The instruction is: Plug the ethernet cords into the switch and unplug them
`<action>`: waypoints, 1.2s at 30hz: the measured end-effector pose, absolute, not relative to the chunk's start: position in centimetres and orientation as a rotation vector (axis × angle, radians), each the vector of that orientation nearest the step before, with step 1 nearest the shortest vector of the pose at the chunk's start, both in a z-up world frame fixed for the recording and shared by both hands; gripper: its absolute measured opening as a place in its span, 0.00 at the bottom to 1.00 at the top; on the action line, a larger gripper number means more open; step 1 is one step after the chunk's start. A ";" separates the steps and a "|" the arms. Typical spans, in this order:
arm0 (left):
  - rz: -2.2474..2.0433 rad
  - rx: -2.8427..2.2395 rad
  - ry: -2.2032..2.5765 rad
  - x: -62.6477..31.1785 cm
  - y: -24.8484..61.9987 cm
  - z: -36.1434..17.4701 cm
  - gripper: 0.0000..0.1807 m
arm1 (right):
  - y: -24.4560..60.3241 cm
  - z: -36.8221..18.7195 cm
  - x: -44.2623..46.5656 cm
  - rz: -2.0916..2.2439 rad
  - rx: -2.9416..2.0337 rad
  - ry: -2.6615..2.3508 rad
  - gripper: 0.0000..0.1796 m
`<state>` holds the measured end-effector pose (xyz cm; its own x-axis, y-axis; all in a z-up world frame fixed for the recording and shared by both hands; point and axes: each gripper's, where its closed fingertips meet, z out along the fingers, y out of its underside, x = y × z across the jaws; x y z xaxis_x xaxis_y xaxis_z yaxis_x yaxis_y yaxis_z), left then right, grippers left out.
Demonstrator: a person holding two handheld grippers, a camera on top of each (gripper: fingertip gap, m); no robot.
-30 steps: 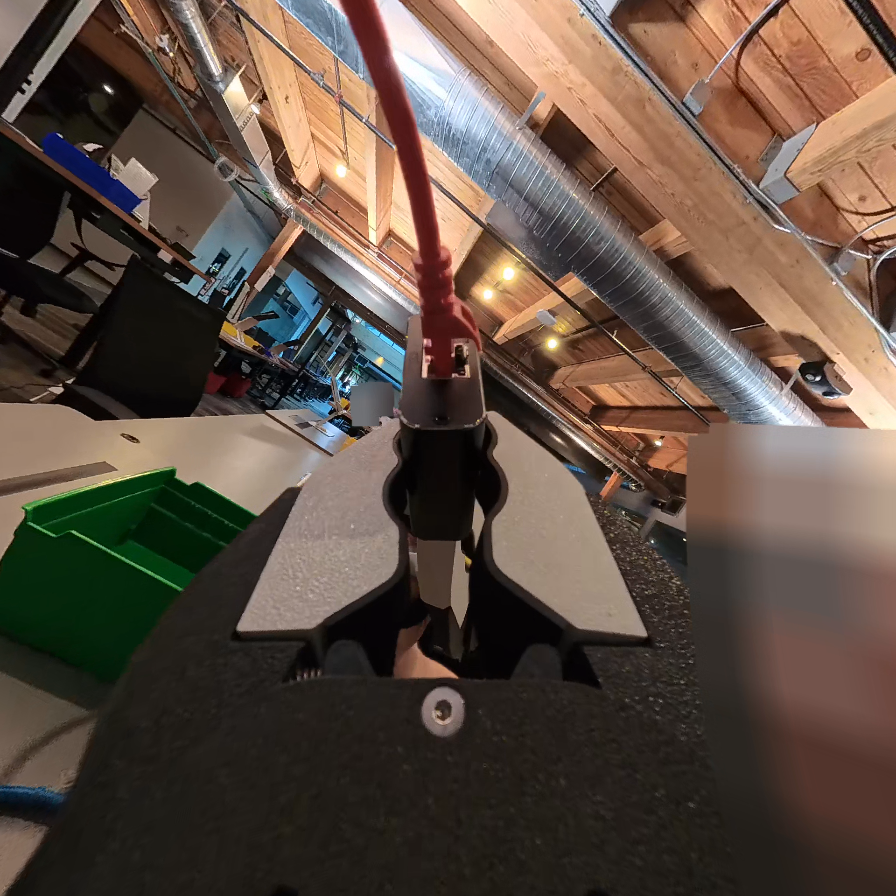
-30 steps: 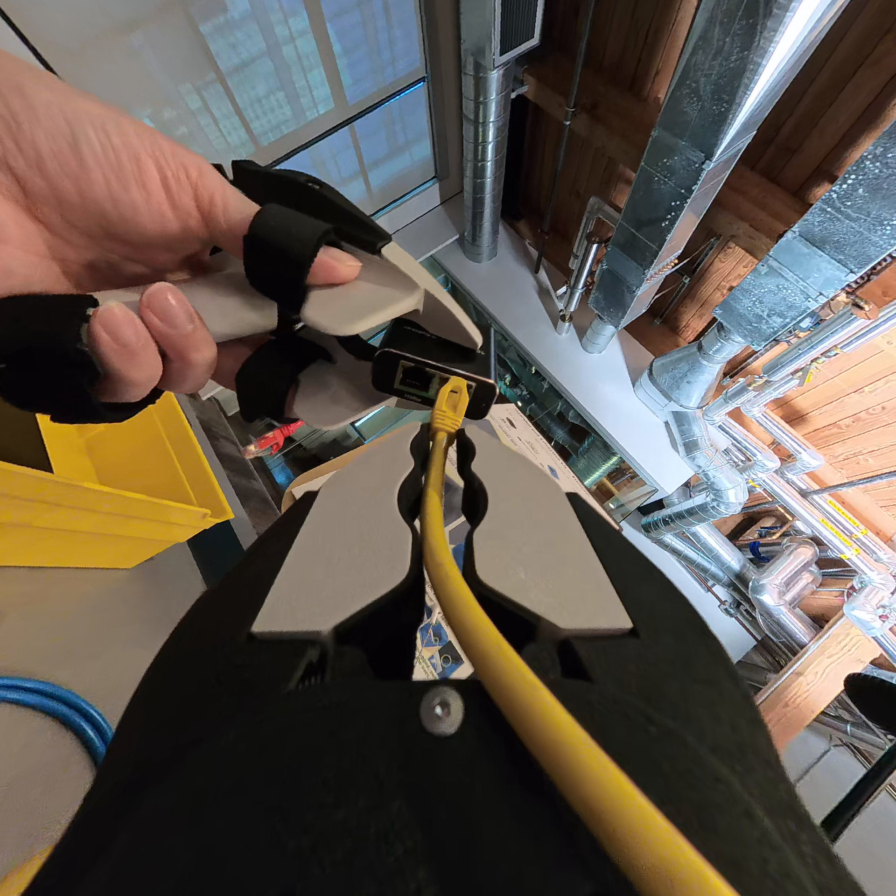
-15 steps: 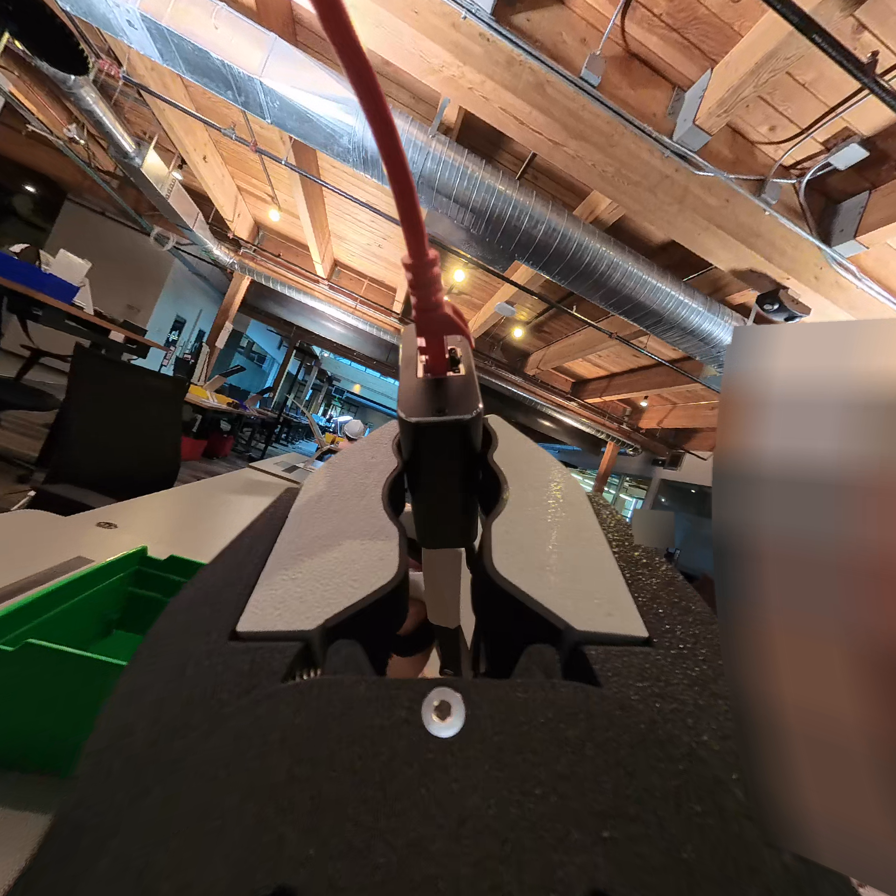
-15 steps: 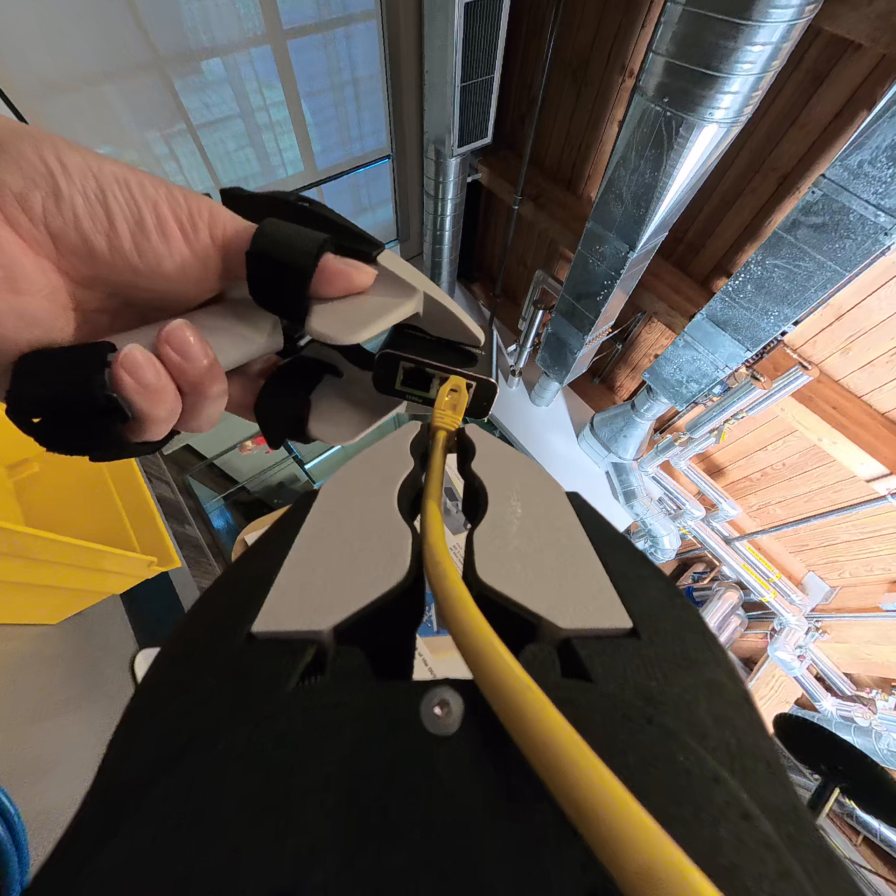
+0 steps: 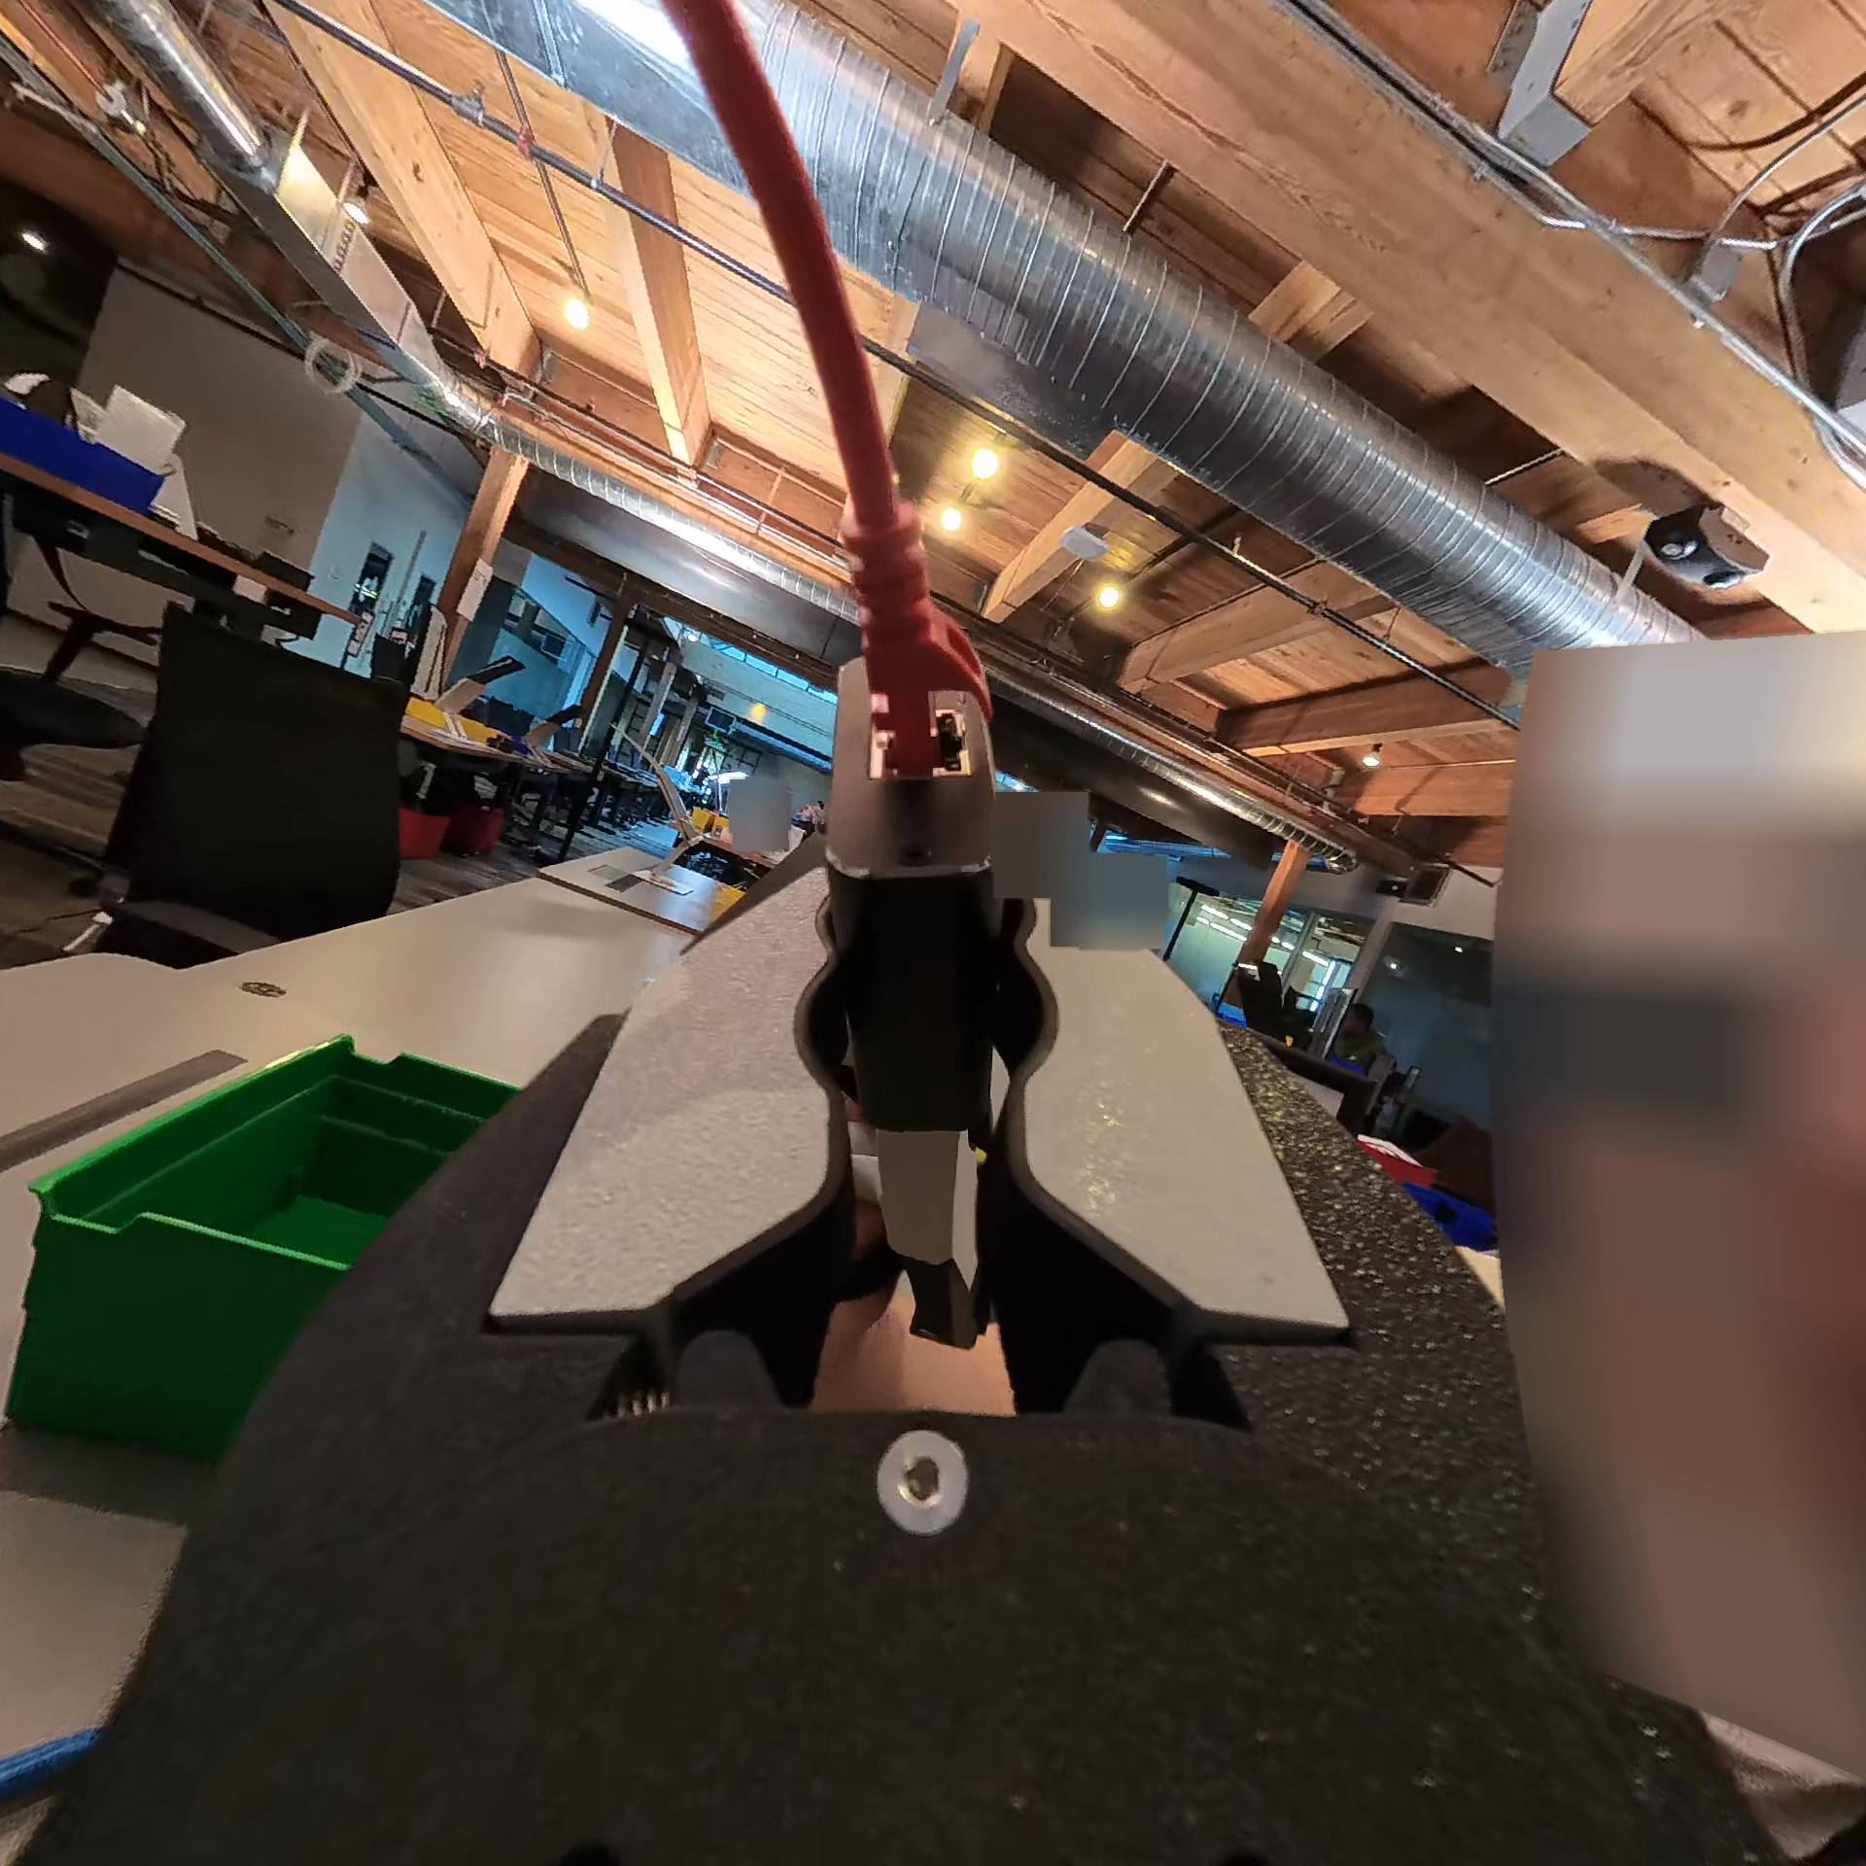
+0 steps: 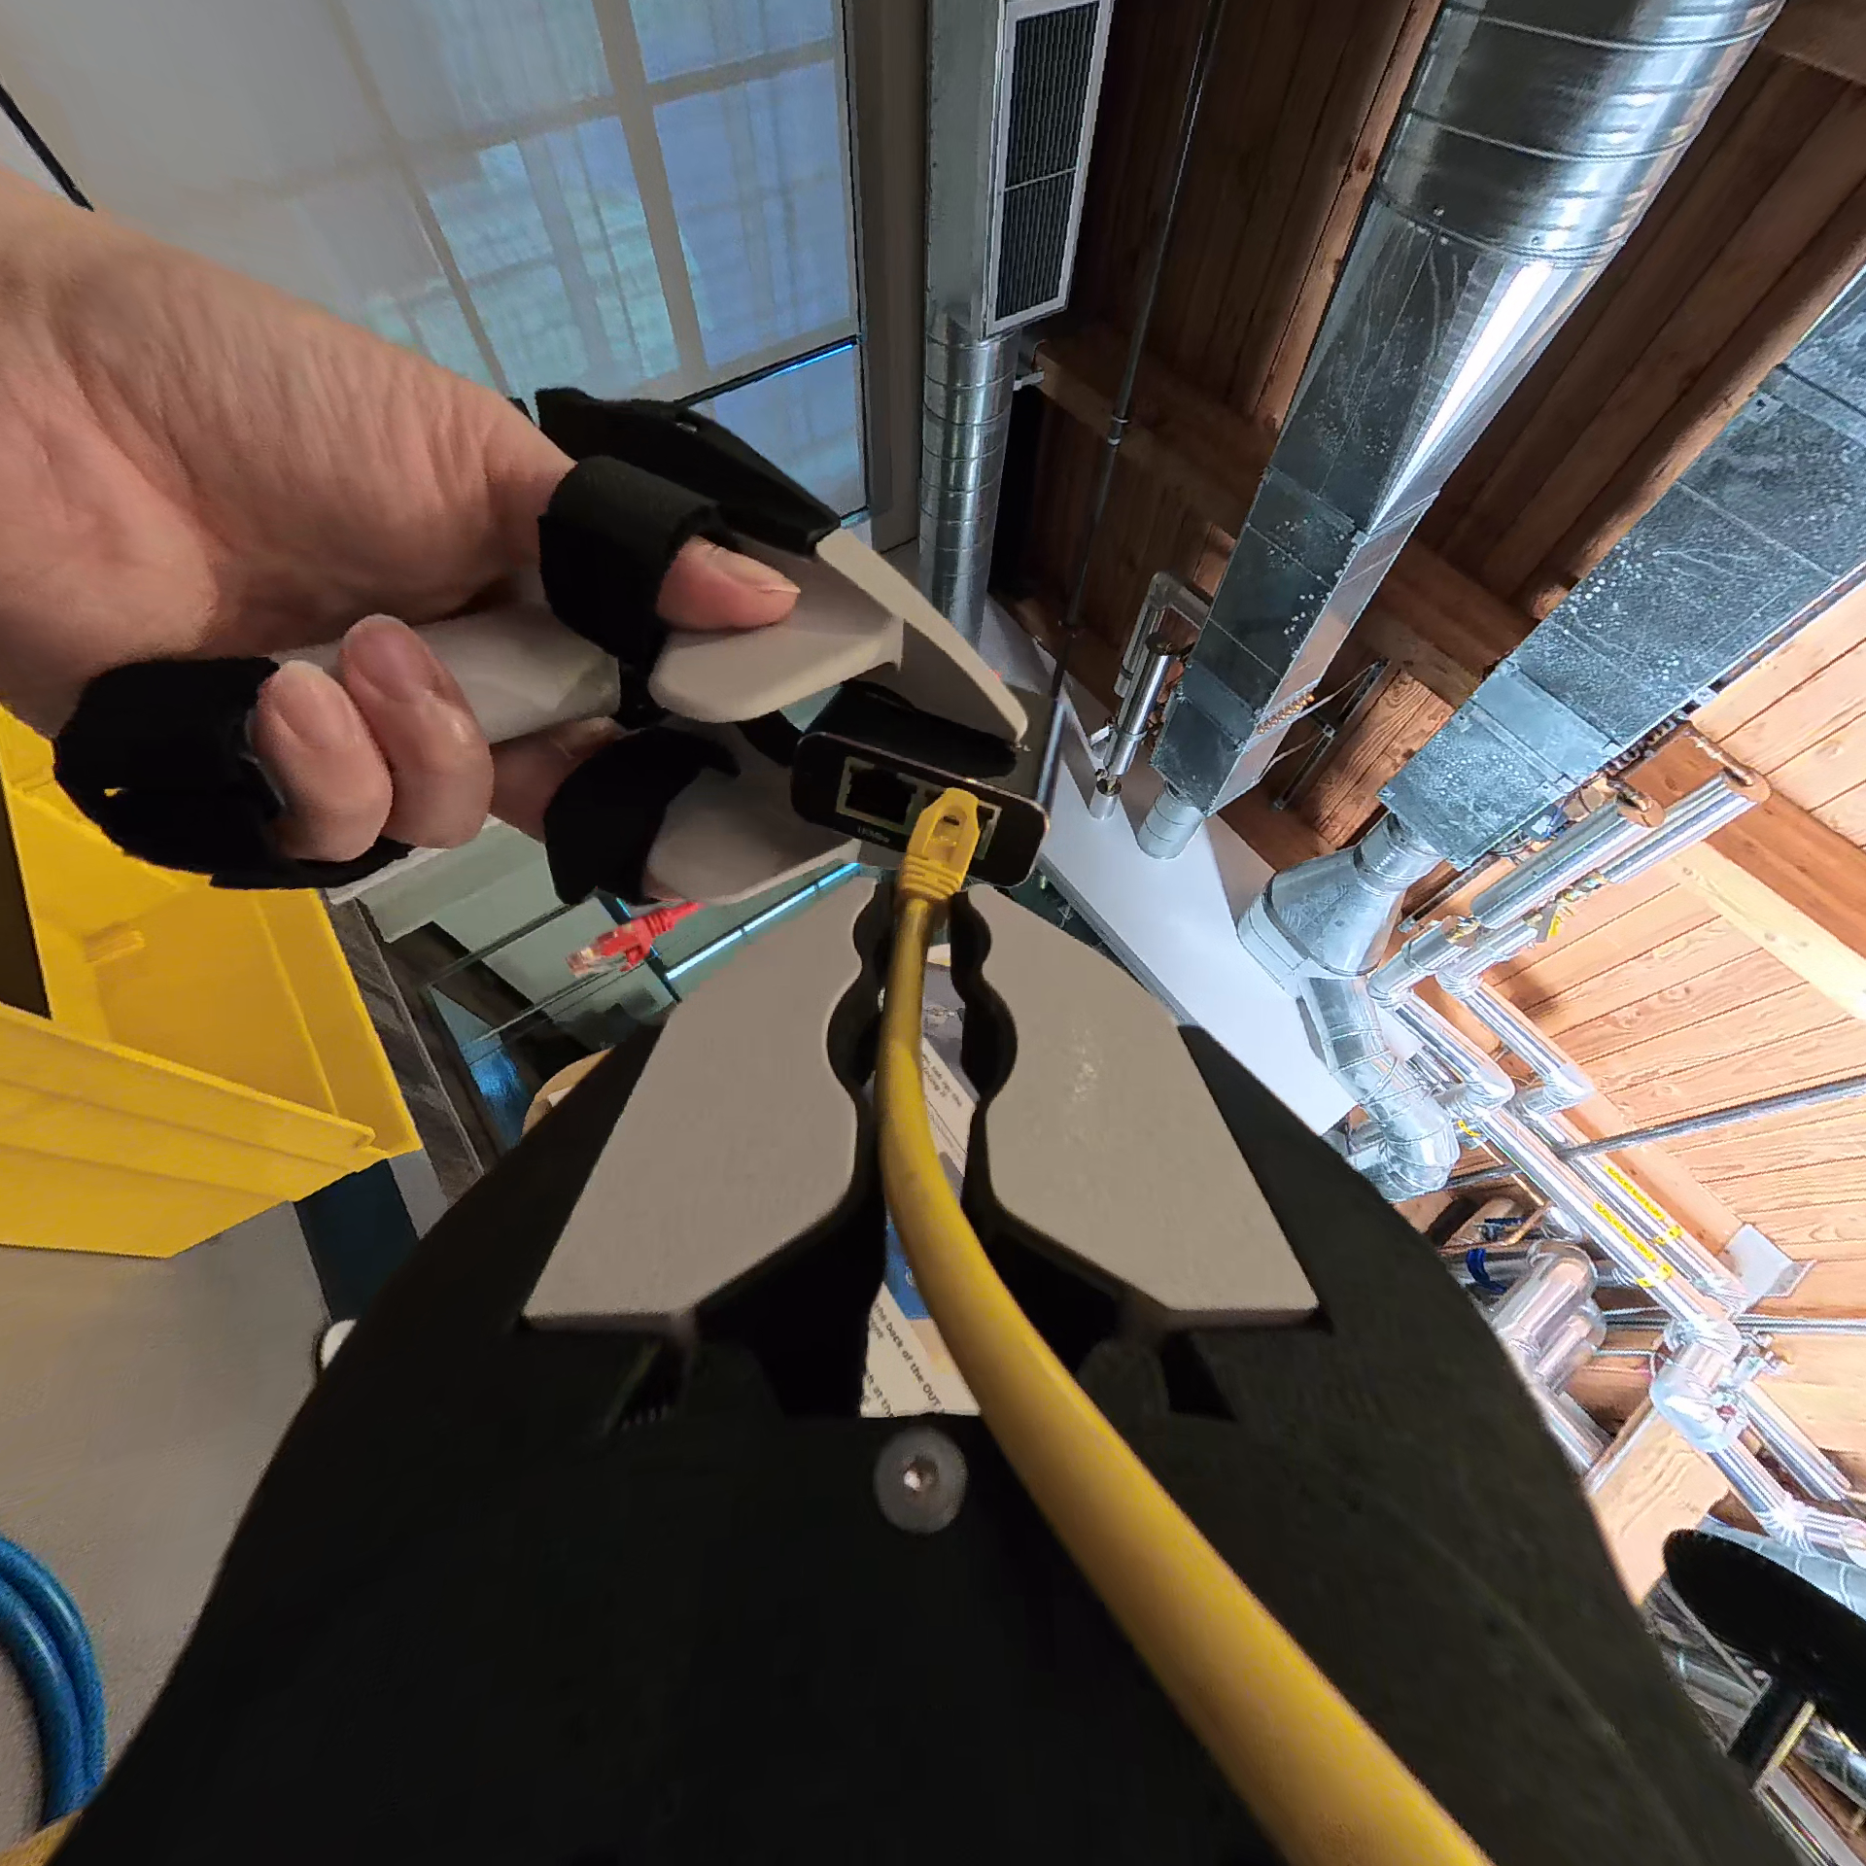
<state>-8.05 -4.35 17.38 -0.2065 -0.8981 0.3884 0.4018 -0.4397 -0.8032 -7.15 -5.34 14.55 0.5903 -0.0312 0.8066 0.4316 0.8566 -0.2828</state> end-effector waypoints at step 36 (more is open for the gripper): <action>-1.799 -1.211 0.726 -8.0 -4.9 16.8 0.14 | -6.0 14.3 -7.3 -0.570 -0.368 -0.977 0.06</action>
